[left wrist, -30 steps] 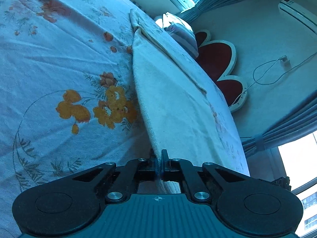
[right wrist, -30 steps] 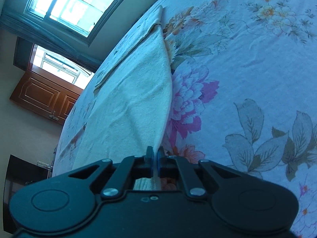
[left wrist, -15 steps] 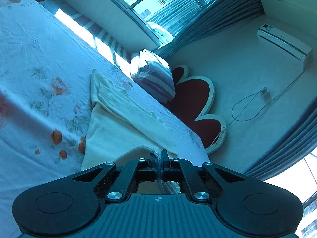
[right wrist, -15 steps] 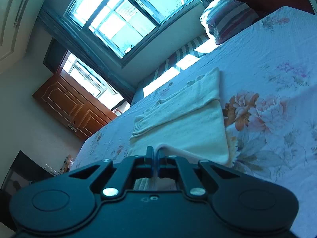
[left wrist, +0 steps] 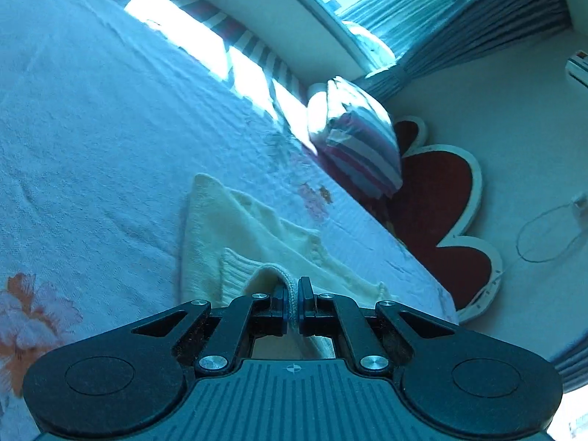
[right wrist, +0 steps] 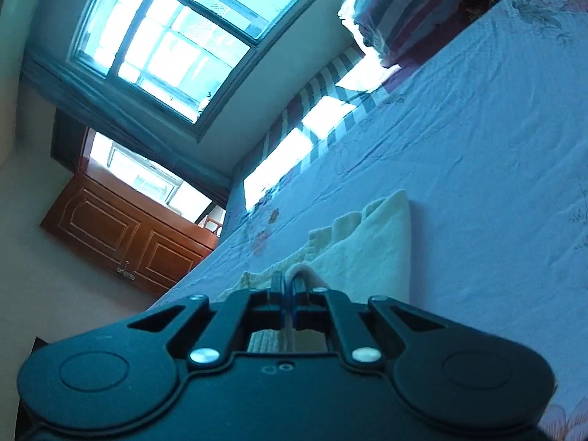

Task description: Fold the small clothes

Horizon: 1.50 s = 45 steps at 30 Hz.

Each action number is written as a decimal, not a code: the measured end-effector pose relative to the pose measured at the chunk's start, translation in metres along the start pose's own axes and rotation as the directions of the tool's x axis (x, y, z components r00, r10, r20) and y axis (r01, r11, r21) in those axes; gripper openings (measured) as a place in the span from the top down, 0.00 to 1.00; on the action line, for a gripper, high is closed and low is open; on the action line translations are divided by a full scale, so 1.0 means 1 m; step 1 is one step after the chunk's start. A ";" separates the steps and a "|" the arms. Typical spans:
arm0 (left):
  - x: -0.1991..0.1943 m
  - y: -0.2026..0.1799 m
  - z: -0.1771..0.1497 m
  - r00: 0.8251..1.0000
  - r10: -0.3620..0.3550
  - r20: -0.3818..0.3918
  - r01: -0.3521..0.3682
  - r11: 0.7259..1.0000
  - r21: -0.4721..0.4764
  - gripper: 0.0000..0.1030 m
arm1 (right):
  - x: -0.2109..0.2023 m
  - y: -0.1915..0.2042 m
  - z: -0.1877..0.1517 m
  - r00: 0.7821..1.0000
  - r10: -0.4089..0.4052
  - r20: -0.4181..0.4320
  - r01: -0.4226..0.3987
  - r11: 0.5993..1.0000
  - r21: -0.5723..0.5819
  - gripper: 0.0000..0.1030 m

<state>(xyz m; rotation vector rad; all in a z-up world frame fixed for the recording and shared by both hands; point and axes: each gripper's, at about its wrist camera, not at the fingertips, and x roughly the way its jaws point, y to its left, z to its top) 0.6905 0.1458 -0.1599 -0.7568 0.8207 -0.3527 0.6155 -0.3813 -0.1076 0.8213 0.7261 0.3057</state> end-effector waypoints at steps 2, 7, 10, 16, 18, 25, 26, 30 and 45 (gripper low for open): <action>0.002 0.010 0.009 1.000 0.012 0.025 -0.011 0.999 -0.030 0.97 | 0.020 -0.026 0.010 0.999 -0.053 0.003 0.052 0.996 0.066 0.84; -0.024 -0.010 0.014 0.987 0.132 0.097 -0.154 0.944 0.291 0.94 | 0.007 -0.037 0.017 0.997 -0.065 0.042 0.066 0.997 -0.026 0.77; -0.021 -0.037 0.000 0.973 0.181 0.142 -0.230 0.801 0.553 0.32 | 0.001 -0.018 0.010 0.995 -0.090 0.034 0.095 0.973 -0.210 0.71; 0.001 -0.073 -0.014 0.980 0.159 0.121 -0.194 0.623 0.758 0.31 | 0.010 0.017 -0.009 0.991 -0.130 -0.015 0.108 0.879 -0.465 0.63; 0.006 -0.079 -0.016 0.983 0.151 0.107 -0.176 0.597 0.783 0.31 | 0.018 0.024 -0.010 0.989 -0.145 -0.043 0.102 0.850 -0.516 0.63; 0.021 -0.078 -0.001 0.988 0.142 0.061 -0.138 0.633 0.761 0.46 | 0.034 0.039 -0.009 0.984 -0.166 -0.060 0.094 0.780 -0.619 0.64; 0.025 -0.076 0.003 0.987 0.147 0.065 -0.147 0.659 0.738 0.46 | 0.037 0.039 -0.007 0.985 -0.161 -0.061 0.090 0.784 -0.614 0.64; 0.035 -0.057 0.015 0.991 0.105 0.082 -0.134 0.800 0.585 0.49 | 0.048 0.025 0.008 0.981 -0.187 -0.041 0.137 0.832 -0.538 0.69; 0.027 -0.066 -0.003 0.998 0.023 -0.060 0.031 0.649 0.761 0.49 | 0.038 0.010 0.019 0.987 -0.057 -0.150 -0.025 0.869 -0.494 0.62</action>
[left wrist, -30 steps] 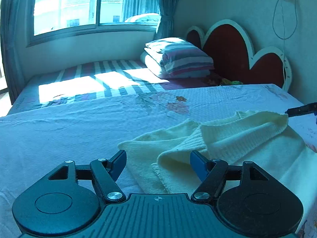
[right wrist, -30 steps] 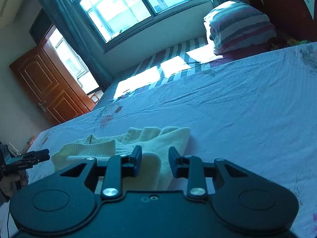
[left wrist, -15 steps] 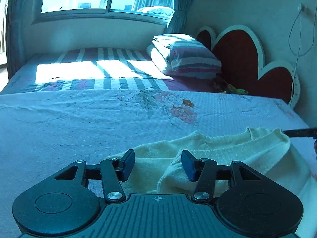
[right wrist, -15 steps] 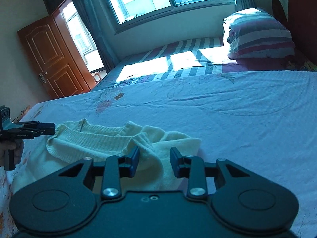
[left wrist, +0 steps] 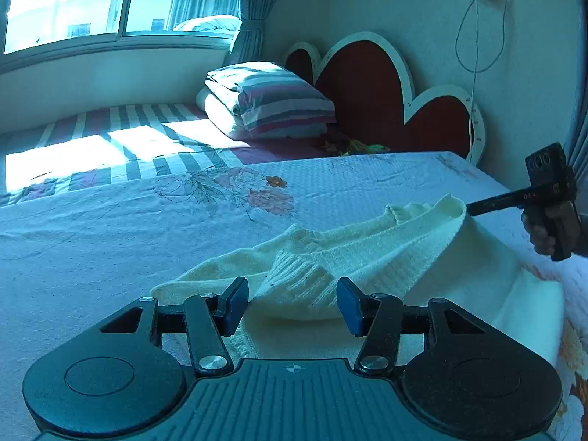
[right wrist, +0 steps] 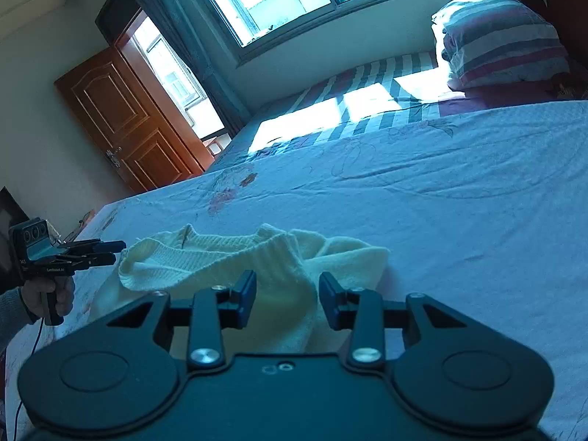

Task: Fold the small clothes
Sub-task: 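Grasp the sweater hem with the left gripper while the right gripper grasps the hem too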

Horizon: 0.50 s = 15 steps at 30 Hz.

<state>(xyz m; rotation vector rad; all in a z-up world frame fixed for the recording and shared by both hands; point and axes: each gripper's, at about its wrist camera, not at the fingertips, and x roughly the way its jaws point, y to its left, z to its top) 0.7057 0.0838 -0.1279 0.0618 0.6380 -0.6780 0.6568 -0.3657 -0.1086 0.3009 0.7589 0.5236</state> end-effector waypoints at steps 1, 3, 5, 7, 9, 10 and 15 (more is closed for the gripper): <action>0.003 -0.004 0.000 1.000 0.013 -0.018 -0.012 0.999 0.041 0.49 | 0.000 0.001 0.000 1.000 -0.004 -0.003 0.004 1.000 -0.009 0.62; 0.009 -0.007 0.003 0.998 0.044 -0.053 -0.040 0.996 0.082 0.49 | 0.001 0.001 0.000 1.000 -0.013 -0.006 0.013 1.000 -0.029 0.62; 0.016 -0.007 0.005 0.997 0.054 -0.061 -0.049 0.995 0.084 0.49 | 0.004 0.002 0.000 1.000 -0.025 -0.011 0.024 0.999 -0.047 0.63; 0.023 0.002 0.007 0.995 0.088 -0.053 -0.089 0.996 -0.015 0.49 | 0.008 0.002 0.001 0.999 -0.035 -0.001 0.035 0.998 -0.043 0.69; 0.023 0.012 0.007 0.998 0.060 -0.015 -0.062 0.987 -0.146 0.50 | 0.014 -0.004 0.003 0.996 -0.087 0.010 0.087 0.996 -0.001 0.75; 0.024 0.014 0.006 0.999 0.036 0.000 -0.035 0.984 -0.177 0.55 | 0.015 -0.007 0.004 0.996 -0.090 0.018 0.089 0.995 0.034 0.78; 0.034 0.010 -0.001 1.000 0.028 -0.005 -0.028 0.980 -0.195 0.64 | 0.012 -0.010 0.002 0.998 -0.043 0.036 0.040 0.996 0.078 0.73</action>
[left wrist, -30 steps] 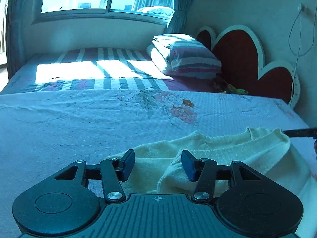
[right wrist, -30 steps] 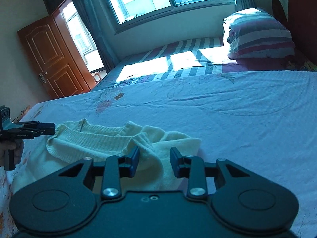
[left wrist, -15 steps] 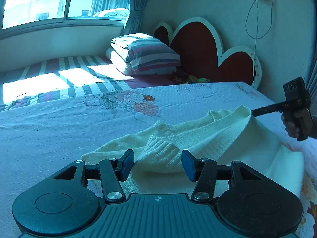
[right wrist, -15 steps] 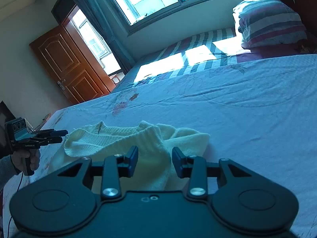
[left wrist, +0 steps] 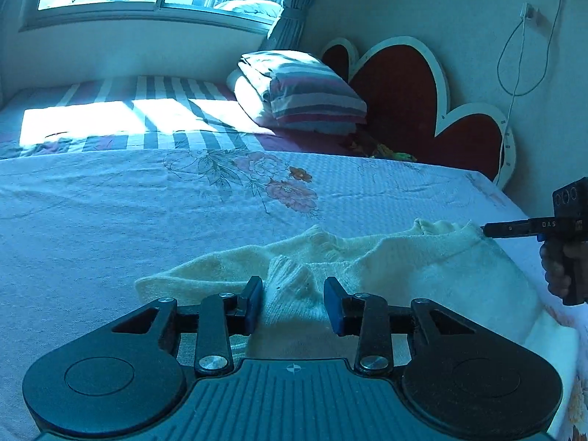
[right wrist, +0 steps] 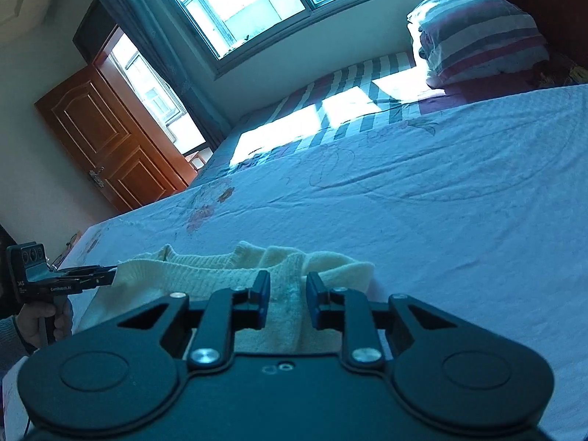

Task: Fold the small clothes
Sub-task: 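Grasp the sweater hem with the left gripper while the right gripper grasps the hem too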

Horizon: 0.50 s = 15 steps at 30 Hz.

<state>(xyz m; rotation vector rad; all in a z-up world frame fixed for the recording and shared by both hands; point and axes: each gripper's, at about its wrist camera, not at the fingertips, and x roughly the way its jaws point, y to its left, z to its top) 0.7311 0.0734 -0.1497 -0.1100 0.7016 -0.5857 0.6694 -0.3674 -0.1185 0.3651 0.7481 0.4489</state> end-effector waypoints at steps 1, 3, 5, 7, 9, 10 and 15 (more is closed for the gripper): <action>0.001 0.000 -0.001 1.000 0.001 -0.001 -0.001 1.000 0.000 0.64 | 0.000 0.000 0.000 1.000 0.002 -0.002 -0.002 1.000 0.000 0.68; 0.001 0.001 -0.002 1.000 -0.006 0.006 0.007 1.000 -0.011 0.83 | 0.000 0.000 -0.001 1.000 0.005 0.001 -0.005 1.000 0.003 0.68; -0.002 0.003 -0.001 1.000 0.000 0.030 0.001 1.000 -0.023 0.93 | 0.002 -0.001 0.000 1.000 0.007 -0.006 -0.007 1.000 0.013 0.70; -0.009 0.005 0.000 0.997 -0.010 0.076 0.014 0.999 -0.046 0.93 | 0.006 0.001 0.000 1.000 -0.017 -0.023 0.017 1.000 -0.005 0.90; -0.015 0.009 0.000 0.992 -0.018 0.123 0.028 0.997 -0.078 0.93 | 0.008 0.006 0.000 0.999 -0.024 -0.027 0.024 0.999 -0.033 0.94; -0.016 0.013 0.001 0.990 -0.018 0.142 0.034 0.994 -0.105 0.93 | 0.007 0.007 0.000 0.999 -0.027 -0.021 0.026 0.999 -0.043 0.94; -0.007 0.032 0.006 0.987 0.095 0.127 -0.064 0.972 -0.228 0.92 | 0.006 0.009 0.002 0.997 -0.073 0.033 0.075 0.995 -0.062 0.95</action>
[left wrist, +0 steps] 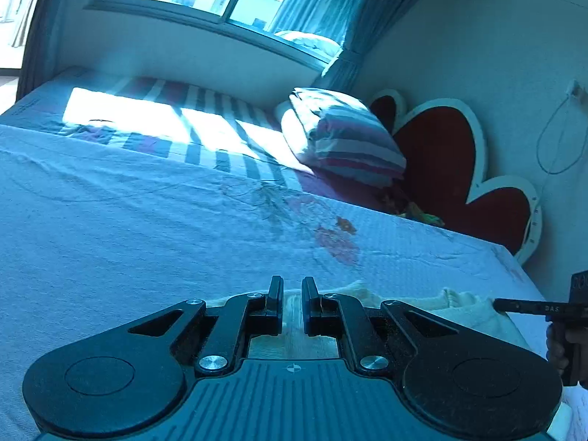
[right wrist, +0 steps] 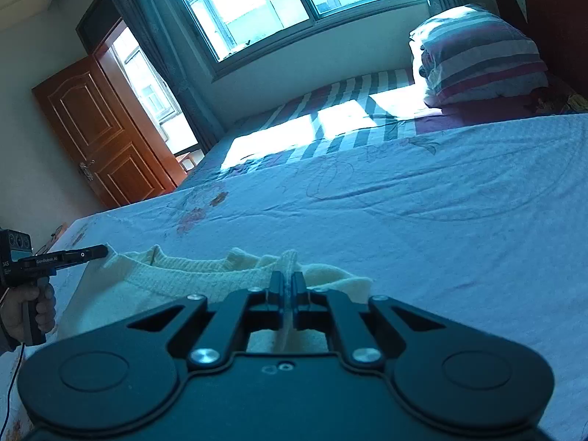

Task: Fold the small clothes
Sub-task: 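Grasp the sweater hem with the left gripper while the right gripper grasps the hem too, then lift the hem with both grippers and fold it over toward the collar, then release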

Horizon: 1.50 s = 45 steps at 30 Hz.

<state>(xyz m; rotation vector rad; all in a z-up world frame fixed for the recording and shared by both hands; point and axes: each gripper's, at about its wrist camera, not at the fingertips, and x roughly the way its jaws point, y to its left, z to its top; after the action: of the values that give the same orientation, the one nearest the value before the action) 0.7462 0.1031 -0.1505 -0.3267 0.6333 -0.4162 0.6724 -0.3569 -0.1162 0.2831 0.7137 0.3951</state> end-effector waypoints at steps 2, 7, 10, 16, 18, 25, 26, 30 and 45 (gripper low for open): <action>-0.007 0.003 0.000 1.000 -0.010 0.021 0.010 1.000 -0.021 0.90 | 0.005 -0.004 -0.001 1.000 -0.027 -0.005 0.027 0.999 0.016 0.89; -0.009 -0.002 0.000 1.000 -0.005 -0.011 0.006 0.996 0.085 0.28 | -0.001 -0.010 0.001 1.000 0.008 0.012 -0.009 0.998 0.063 0.63; -0.002 -0.014 0.000 0.998 0.024 -0.057 -0.012 0.981 0.193 0.37 | 0.005 -0.010 0.003 1.000 0.021 -0.018 -0.020 0.998 0.060 0.69; 0.009 -0.027 -0.004 0.990 0.041 -0.135 -0.002 0.960 0.280 0.53 | 0.015 0.003 0.002 0.999 0.014 -0.045 -0.015 1.000 -0.017 0.84; 0.012 -0.029 -0.002 0.989 0.042 -0.140 -0.001 0.958 0.286 0.53 | 0.015 0.009 0.001 0.999 0.012 -0.049 -0.015 0.999 -0.047 0.90; 0.003 -0.037 0.001 0.995 -0.051 -0.083 0.072 0.959 0.273 0.97 | 0.009 0.020 -0.001 1.000 -0.012 -0.023 0.009 0.995 -0.102 0.95; -0.001 -0.038 0.003 0.997 -0.060 -0.055 0.073 0.961 0.267 0.97 | 0.005 0.022 0.000 1.000 -0.010 -0.006 0.009 0.994 -0.110 0.95; -0.003 -0.038 0.017 0.997 -0.082 -0.006 0.081 0.967 0.240 0.97 | -0.009 0.028 0.009 0.998 0.004 0.059 0.004 0.991 -0.135 0.95; -0.003 -0.042 -0.004 0.982 0.186 -0.010 -0.179 0.955 0.237 0.77 | 0.015 0.011 0.004 0.983 -0.181 0.023 0.181 0.983 -0.027 0.70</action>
<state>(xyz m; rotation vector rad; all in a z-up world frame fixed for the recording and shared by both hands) 0.7305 0.0676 -0.1346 -0.0346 0.6329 -0.3152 0.6828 -0.3405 -0.1178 0.1930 0.7065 0.2290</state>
